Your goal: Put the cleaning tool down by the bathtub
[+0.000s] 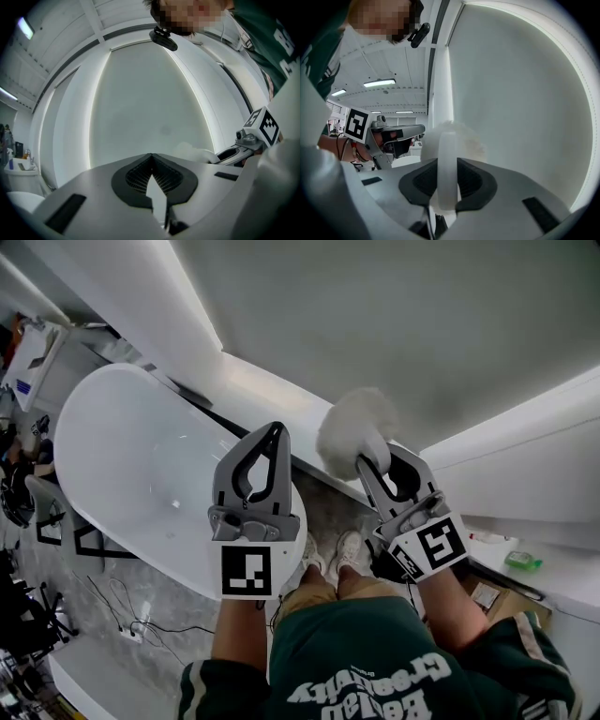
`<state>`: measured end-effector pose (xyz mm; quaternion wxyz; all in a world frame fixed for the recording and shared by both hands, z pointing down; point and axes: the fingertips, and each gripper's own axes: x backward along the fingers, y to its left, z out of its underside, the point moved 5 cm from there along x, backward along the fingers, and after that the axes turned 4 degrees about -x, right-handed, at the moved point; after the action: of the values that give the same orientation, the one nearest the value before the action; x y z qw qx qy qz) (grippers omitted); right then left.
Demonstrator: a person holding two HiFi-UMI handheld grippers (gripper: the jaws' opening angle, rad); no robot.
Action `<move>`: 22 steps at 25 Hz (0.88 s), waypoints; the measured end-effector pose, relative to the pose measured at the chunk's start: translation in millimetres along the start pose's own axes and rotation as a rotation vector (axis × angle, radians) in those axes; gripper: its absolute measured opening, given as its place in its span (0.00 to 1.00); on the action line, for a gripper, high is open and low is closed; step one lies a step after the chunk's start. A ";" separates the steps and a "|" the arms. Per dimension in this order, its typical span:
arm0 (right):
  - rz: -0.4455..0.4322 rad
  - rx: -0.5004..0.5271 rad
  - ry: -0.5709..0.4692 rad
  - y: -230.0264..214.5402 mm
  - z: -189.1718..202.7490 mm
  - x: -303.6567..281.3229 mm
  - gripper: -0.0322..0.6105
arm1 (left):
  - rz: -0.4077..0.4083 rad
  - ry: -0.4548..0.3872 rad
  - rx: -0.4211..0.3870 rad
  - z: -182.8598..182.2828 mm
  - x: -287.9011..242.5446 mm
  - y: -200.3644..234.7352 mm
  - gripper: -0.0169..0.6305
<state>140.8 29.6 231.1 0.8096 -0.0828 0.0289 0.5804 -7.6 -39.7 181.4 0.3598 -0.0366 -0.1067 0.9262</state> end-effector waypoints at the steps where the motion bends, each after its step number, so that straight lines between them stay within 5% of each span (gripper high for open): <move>1: 0.003 0.007 0.002 1.5 0.3 -1.3 0.19 | 0.003 0.000 -0.003 0.7 0.8 1.8 0.03; 13: 0.018 0.015 0.042 0.0 20.2 -16.1 0.19 | -0.050 -0.008 -0.011 9.8 -0.8 23.7 0.03; 22: -0.017 -0.024 0.124 -40.4 58.8 -81.5 0.19 | -0.072 0.034 -0.018 46.4 -43.4 39.8 0.03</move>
<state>149.6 -49.5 304.8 0.8102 -0.1286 0.0714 0.5674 -8.4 -105.5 217.3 0.3945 -0.0518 -0.1101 0.9108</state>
